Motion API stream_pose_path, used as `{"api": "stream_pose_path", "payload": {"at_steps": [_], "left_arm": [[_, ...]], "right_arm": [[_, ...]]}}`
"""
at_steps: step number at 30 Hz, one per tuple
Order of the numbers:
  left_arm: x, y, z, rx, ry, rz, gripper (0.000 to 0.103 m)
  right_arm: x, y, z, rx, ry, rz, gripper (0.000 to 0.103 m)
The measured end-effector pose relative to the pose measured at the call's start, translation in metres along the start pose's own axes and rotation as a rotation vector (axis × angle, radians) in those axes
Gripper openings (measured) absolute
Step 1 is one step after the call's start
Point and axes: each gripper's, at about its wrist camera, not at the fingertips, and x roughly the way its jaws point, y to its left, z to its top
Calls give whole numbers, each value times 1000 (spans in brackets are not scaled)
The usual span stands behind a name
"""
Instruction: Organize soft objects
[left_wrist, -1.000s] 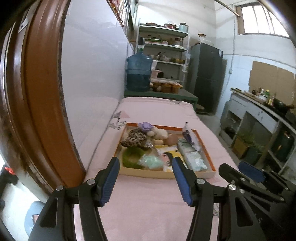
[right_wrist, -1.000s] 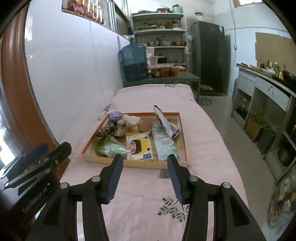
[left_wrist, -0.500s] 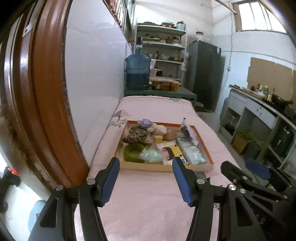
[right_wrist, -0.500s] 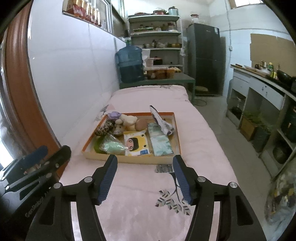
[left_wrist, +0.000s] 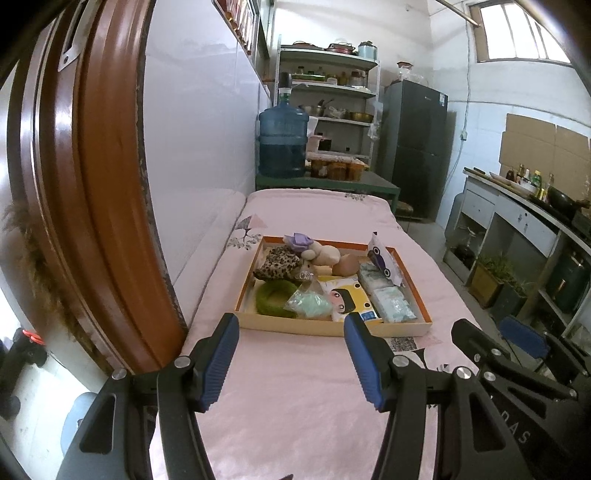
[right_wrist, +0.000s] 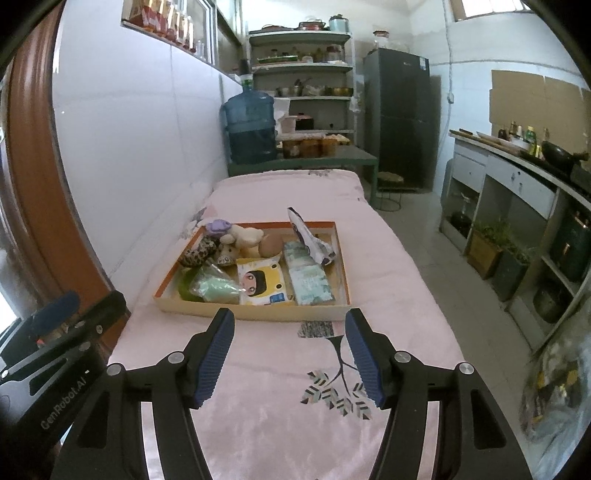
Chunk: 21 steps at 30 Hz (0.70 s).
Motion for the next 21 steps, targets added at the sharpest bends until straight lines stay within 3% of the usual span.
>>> {"api": "stream_pose_path", "payload": {"at_steps": [21], "left_arm": [[-6, 3, 2, -1, -13, 8, 59]], "right_arm": [[-6, 3, 0, -11, -9, 6, 64]]}}
